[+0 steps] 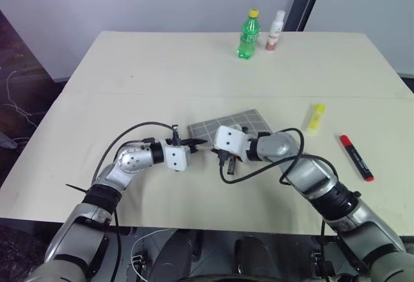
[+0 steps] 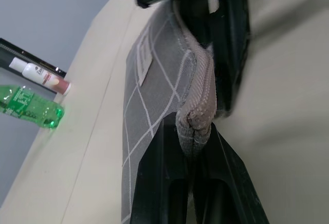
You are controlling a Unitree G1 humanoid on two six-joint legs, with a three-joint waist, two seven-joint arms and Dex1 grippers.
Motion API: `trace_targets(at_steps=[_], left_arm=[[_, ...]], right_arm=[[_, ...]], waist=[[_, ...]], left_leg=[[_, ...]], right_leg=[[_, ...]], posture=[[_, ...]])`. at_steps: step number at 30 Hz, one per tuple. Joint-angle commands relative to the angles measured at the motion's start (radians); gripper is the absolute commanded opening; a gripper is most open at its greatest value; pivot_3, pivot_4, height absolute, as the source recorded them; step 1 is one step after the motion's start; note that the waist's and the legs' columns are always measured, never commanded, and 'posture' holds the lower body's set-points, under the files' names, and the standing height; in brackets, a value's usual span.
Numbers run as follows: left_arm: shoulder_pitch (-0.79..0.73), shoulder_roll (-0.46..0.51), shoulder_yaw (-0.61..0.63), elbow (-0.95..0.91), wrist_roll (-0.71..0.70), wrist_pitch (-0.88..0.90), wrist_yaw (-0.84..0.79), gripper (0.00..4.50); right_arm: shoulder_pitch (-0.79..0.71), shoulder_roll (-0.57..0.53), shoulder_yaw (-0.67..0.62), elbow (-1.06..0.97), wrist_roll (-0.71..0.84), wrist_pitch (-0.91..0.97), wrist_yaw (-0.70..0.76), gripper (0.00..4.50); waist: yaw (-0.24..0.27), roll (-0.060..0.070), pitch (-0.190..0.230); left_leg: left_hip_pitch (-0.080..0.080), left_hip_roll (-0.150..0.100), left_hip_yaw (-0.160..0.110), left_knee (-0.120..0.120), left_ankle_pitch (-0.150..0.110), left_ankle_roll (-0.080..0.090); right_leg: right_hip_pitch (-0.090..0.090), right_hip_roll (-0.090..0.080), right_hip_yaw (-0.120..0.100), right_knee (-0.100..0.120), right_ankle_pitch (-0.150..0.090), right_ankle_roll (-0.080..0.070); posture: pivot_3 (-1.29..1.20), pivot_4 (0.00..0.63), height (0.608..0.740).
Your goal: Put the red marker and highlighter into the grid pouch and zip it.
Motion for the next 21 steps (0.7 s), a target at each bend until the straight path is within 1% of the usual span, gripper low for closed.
trace_targets(at_steps=[1,7,12,15,16,18,21], left_arm=[[-0.002,-0.016,-0.021,-0.006,0.013,0.01,0.01,0.0],[-0.001,-0.005,-0.017,0.001,0.025,0.007,0.023,0.0],[0.003,-0.006,-0.018,0.001,0.029,0.005,0.032,0.0],[0.007,-0.01,-0.007,0.003,0.016,0.015,0.042,0.0],[0.009,-0.012,-0.003,0.002,0.006,0.02,0.042,0.0],[0.013,-0.011,0.002,-0.004,-0.002,0.027,0.043,0.0],[0.025,-0.012,0.017,-0.023,-0.031,0.051,0.043,0.0]], right_arm=[[-0.012,0.022,0.005,-0.033,-0.002,-0.061,0.03,0.04],[0.047,0.005,-0.059,-0.069,0.035,-0.089,0.07,0.04],[0.071,0.027,-0.13,-0.104,0.128,-0.031,0.102,0.04],[0.103,0.015,-0.156,-0.126,0.163,-0.02,0.123,0.95],[0.117,0.01,-0.171,-0.138,0.181,-0.012,0.131,1.38],[0.159,-0.015,-0.222,-0.172,0.223,0.008,0.14,2.38],[0.263,-0.083,-0.314,-0.236,0.271,0.014,0.149,3.96]], waist=[[0.0,0.0,0.0],[-0.001,0.0,0.0],[0.0,0.0,0.0],[0.0,0.0,0.0],[0.0,0.0,0.0],[0.0,0.0,0.0],[0.003,-0.001,0.001]], left_leg=[[0.0,0.0,0.0,0.0,0.0,0.0],[0.0,0.0,0.0,0.001,0.0,0.0],[0.0,0.0,0.0,0.001,0.0,0.0],[0.0,0.0,0.0,0.001,0.0,0.0],[0.0,0.0,0.0,0.001,0.0,0.0],[0.0,0.0,0.0,0.001,0.0,0.0],[-0.001,0.0,0.0,0.001,0.0,0.0]], right_leg=[[0.0,0.0,0.0,0.0,0.0,0.0],[0.0,0.0,0.0,0.0,0.0,0.0],[0.0,0.0,0.0,0.0,0.001,0.001],[0.0,0.0,0.0,0.0,0.001,0.001],[0.0,0.0,0.0,0.0,0.001,0.001],[0.0,0.0,0.0,0.0,0.001,0.001],[0.001,0.0,0.0,0.0,0.001,0.001]], posture=[[0.0,0.15,0.74],[0.0,0.15,0.74],[0.0,0.15,0.74],[0.0,0.15,0.74],[0.0,0.15,0.74],[0.0,0.15,0.74],[0.0,0.15,0.74]])
